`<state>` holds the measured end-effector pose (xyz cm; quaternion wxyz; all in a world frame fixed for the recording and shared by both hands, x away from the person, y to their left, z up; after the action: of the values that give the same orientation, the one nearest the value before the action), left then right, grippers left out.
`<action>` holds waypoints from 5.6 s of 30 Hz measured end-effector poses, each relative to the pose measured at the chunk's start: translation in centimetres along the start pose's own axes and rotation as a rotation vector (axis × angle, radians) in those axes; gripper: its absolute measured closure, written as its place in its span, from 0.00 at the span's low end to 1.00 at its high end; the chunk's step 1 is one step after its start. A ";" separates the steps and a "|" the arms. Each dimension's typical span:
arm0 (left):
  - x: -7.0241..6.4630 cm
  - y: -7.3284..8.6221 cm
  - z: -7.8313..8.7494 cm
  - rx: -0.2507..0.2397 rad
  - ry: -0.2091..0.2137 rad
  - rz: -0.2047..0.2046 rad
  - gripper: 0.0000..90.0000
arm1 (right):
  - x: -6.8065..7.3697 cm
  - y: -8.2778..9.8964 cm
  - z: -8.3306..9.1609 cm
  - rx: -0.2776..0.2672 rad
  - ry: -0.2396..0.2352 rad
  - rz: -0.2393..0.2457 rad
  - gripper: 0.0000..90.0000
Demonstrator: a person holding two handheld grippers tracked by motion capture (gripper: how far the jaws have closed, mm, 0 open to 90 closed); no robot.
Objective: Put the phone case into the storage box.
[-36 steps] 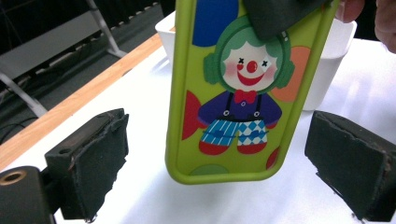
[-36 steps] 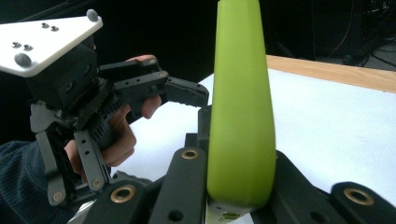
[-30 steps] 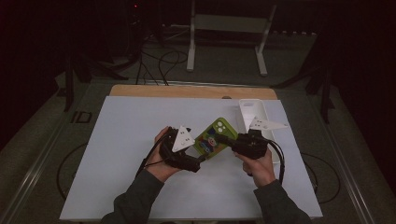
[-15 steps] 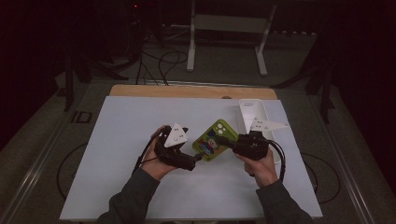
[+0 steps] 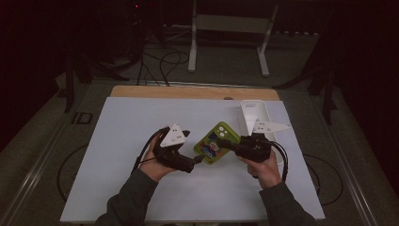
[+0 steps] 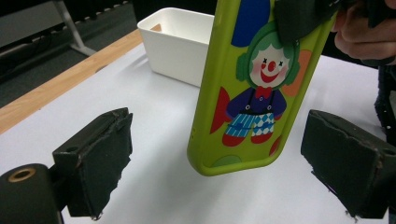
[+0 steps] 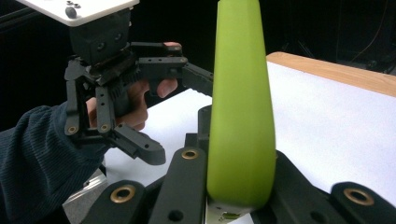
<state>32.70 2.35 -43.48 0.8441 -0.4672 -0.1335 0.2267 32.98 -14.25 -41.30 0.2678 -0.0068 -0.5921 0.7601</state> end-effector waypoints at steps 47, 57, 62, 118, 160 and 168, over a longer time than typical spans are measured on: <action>-1.9 1.2 -1.6 0.048 0.267 -0.005 0.36 | 2.3 0.0 -0.7 0.071 -0.144 0.096 0.97; -2.3 1.3 -1.5 0.040 0.291 -0.024 0.55 | 2.5 0.2 -0.9 0.084 -0.153 0.112 0.97; -2.1 1.2 -1.3 0.023 0.292 -0.011 0.56 | 2.6 0.2 -0.8 0.083 -0.158 0.116 0.97; -1.0 1.5 -0.7 -0.037 0.170 0.002 0.86 | -0.2 -0.1 -0.4 0.045 0.133 0.026 0.15; 0.2 1.2 -1.5 -0.054 -0.131 0.055 0.86 | -0.9 -0.6 -0.7 -0.050 0.289 -0.032 0.10; -0.1 1.2 -1.8 -0.055 -0.157 0.052 0.86 | -0.9 -0.9 -0.9 -0.077 0.310 -0.053 0.10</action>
<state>33.10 1.53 -45.48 0.8117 -0.4743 -0.1932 0.2808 34.37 -13.72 -41.05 0.3752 -0.1188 -0.5725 0.7193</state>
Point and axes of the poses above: each handheld gripper's, and its own axes: z roughly backward along the jaws, y roughly out of its underside, x roughly to its left, the point moved 7 cm from there along -z, roughly forward along the jaws, and after that the axes turned 2 degrees about x, right-handed, at the moved point
